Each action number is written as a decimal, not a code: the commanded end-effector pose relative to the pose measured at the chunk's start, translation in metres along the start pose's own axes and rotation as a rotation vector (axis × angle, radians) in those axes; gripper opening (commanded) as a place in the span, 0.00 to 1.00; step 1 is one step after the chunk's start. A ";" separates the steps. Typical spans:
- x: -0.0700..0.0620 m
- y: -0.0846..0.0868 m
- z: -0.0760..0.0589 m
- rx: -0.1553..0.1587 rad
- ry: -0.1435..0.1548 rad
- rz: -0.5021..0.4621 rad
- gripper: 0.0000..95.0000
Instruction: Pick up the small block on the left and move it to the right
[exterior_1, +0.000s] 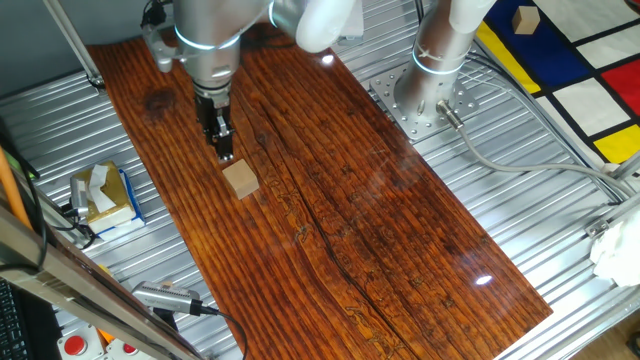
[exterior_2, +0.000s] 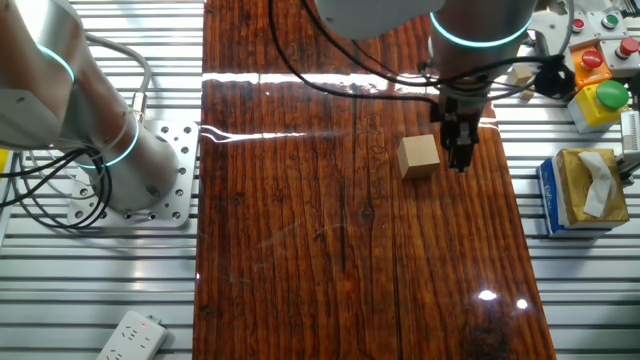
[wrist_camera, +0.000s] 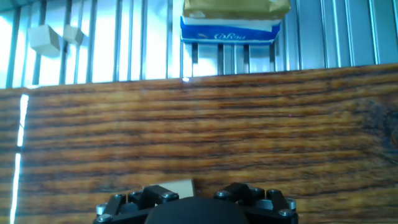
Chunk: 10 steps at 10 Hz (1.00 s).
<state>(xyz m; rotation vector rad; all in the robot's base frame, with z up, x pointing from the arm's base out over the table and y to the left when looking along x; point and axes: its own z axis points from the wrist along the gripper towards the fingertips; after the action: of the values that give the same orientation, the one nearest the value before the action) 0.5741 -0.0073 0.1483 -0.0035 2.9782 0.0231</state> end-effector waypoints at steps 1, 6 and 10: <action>0.002 0.001 0.002 0.003 0.005 0.017 0.80; 0.020 0.026 0.010 0.009 -0.016 0.087 0.80; 0.038 0.031 0.017 0.008 -0.037 0.088 0.80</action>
<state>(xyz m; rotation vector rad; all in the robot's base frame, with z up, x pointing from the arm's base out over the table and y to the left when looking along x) 0.5364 0.0242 0.1235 0.1282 2.9343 0.0192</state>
